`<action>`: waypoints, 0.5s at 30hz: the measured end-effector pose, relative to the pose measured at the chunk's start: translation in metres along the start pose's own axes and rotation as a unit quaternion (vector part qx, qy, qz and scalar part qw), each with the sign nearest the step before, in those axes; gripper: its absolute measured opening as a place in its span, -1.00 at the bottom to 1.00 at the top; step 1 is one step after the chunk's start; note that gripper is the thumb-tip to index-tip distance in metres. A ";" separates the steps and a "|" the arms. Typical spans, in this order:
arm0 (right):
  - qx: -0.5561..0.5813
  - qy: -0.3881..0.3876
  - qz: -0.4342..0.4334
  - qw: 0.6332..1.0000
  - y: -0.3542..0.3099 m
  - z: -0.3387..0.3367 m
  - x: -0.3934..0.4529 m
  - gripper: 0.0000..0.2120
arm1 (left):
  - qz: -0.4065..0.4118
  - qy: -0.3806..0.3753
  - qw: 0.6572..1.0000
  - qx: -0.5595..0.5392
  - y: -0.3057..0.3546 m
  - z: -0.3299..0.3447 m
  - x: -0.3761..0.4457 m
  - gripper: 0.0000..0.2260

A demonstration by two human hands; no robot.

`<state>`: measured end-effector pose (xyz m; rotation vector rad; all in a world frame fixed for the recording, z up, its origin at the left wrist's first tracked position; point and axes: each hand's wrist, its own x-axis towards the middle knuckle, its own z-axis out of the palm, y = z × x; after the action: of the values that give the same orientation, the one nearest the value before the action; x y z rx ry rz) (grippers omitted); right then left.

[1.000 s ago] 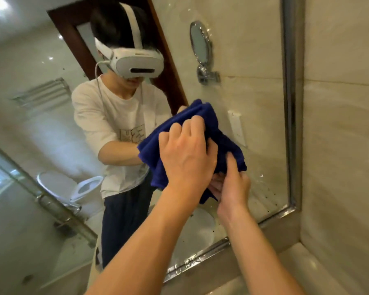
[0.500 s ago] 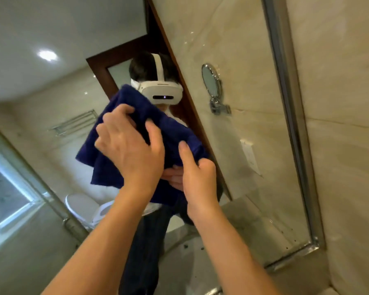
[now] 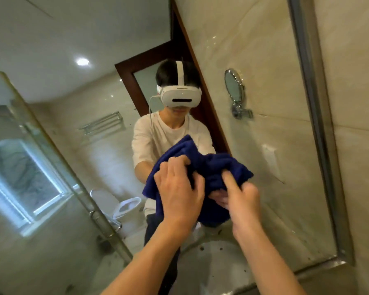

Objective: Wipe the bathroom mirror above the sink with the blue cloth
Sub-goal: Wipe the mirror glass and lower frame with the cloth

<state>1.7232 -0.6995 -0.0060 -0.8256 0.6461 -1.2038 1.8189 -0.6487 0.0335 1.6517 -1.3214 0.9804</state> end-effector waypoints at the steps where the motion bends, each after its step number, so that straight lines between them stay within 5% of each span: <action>1: -0.042 -0.041 -0.014 0.998 0.005 0.012 -0.005 -0.77 | -0.059 0.037 0.997 -0.021 -0.013 -0.013 -0.006 -0.81; 3: -0.126 -0.103 -0.038 0.986 0.016 0.038 -0.018 -0.71 | -0.154 0.109 0.981 -0.046 -0.031 -0.036 -0.010 -0.82; 6: -0.181 -0.094 -0.073 0.976 0.016 0.069 -0.034 -0.60 | -0.193 0.154 0.968 -0.052 -0.045 -0.053 0.009 -0.81; 11: -0.059 -0.091 -0.098 0.989 -0.018 0.096 -0.027 -0.59 | -0.137 0.194 0.971 -0.039 -0.030 -0.057 0.076 -0.78; 15: 0.103 -0.078 -0.019 0.991 -0.038 0.088 -0.018 -0.70 | -0.044 0.154 0.987 0.021 0.002 -0.040 0.111 -0.76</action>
<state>1.7687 -0.6692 0.0750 -0.7520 0.3723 -1.2042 1.8310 -0.6534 0.1504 1.5041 -1.0192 1.1643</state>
